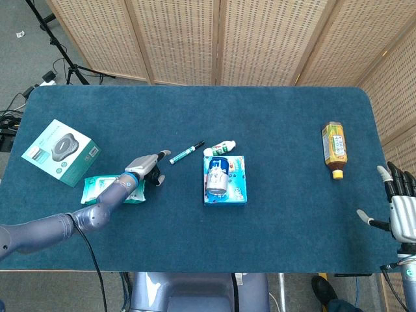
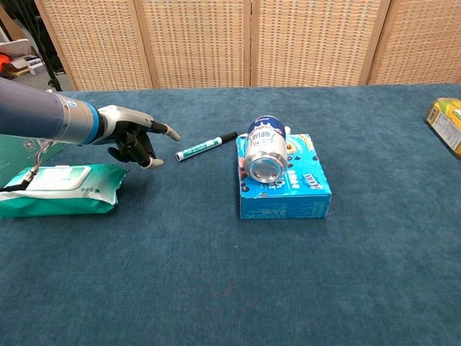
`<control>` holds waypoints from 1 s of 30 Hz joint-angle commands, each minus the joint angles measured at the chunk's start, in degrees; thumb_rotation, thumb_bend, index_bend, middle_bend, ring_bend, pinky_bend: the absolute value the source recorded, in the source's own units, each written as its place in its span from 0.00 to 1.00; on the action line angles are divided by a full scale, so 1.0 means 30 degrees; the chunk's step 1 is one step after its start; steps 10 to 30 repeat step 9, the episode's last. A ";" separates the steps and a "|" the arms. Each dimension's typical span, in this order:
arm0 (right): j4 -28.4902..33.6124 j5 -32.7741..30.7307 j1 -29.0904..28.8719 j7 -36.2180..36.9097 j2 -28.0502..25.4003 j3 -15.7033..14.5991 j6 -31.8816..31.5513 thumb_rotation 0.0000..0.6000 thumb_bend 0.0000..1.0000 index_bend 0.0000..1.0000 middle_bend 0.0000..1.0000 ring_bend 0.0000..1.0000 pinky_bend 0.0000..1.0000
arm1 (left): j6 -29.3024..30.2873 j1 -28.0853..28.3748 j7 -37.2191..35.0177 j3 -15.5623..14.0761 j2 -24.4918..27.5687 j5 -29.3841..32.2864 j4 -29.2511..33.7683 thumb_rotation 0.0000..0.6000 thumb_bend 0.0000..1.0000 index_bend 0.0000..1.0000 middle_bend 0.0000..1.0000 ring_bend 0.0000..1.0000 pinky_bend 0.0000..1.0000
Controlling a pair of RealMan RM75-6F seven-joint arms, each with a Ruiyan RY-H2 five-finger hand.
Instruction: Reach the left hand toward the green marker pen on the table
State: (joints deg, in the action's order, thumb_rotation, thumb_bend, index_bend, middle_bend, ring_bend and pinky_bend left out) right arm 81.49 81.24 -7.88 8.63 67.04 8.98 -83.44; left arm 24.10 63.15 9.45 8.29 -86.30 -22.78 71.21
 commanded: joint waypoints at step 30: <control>0.0007 -0.0077 0.0029 0.0018 -0.0016 -0.0001 0.0030 1.00 0.00 0.00 0.00 0.00 0.00 | -0.0389 0.0426 -0.0833 -0.0366 -0.0480 -0.0333 -0.0582 1.00 0.49 0.00 0.95 0.94 1.00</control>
